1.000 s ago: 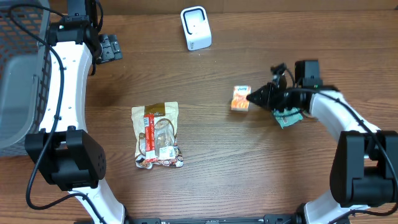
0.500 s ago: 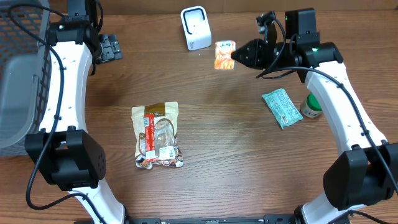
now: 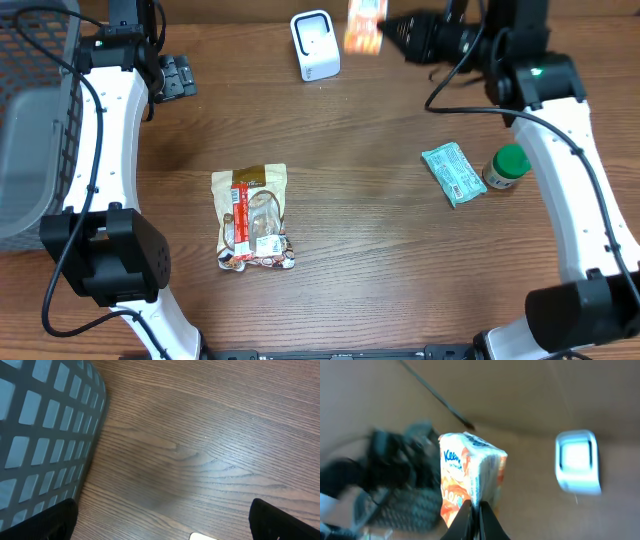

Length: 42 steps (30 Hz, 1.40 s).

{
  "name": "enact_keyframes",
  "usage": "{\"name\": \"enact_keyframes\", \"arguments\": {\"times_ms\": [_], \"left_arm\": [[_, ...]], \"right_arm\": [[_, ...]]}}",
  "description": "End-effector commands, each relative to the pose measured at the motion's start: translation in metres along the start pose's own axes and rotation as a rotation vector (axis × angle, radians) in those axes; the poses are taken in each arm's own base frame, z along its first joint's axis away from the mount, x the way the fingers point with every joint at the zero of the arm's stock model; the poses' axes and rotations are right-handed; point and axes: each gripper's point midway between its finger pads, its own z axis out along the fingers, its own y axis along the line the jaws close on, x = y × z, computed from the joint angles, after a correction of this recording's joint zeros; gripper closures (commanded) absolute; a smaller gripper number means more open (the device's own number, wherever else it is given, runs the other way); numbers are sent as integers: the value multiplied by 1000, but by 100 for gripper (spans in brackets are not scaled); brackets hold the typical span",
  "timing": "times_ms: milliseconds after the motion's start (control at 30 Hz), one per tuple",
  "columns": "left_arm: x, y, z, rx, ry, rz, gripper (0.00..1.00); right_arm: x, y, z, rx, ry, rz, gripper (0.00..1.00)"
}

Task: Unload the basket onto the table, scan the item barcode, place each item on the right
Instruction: 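Hold the Kleenex pack over the scanner window with the right gripper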

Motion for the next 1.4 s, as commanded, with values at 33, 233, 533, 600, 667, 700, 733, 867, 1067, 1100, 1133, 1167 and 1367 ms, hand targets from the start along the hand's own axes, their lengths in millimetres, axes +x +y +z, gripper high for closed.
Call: {"name": "enact_keyframes", "arguments": {"times_ms": [33, 233, 533, 600, 667, 700, 733, 867, 1067, 1100, 1133, 1167, 1367], "left_arm": [[-1, 1, 0, -11, -6, 21, 0], [-1, 1, 0, -11, -6, 21, 0], [-1, 1, -1, -11, -6, 21, 0], [-1, 1, 0, -11, -6, 21, 0], [-1, 1, 0, -11, -6, 21, 0], [-1, 1, 0, -11, -6, 21, 0], [-1, 1, 0, -11, -6, 21, 0], [-1, 1, 0, -11, -6, 21, 0], [-1, 1, 0, -11, -6, 21, 0], [-1, 1, 0, -11, -6, 21, 1], [-1, 1, 0, -11, -6, 21, 0], [-1, 1, 0, -11, -6, 21, 0], [-1, 1, -1, -11, -6, 21, 0]], "right_arm": [[-35, 37, -18, -77, -108, 54, 97], [-56, 50, -25, -85, -184, 17, 97], [-99, 52, -32, 49, -264, -69, 97], [-103, 46, -26, 93, -271, -103, 97], [-103, 35, -17, 170, -283, -153, 97], [-102, 27, -11, 221, -288, -182, 96], [-100, 20, -4, 270, -287, -209, 97], [-84, -5, 30, 483, -251, -372, 97], [-43, -45, 92, 710, -134, -569, 96], [-37, -50, 102, 720, -118, -590, 96], [-29, -56, 112, 728, -98, -611, 96], [-21, -63, 123, 731, -77, -628, 96], [12, -106, 165, 758, -22, -627, 96]]}}
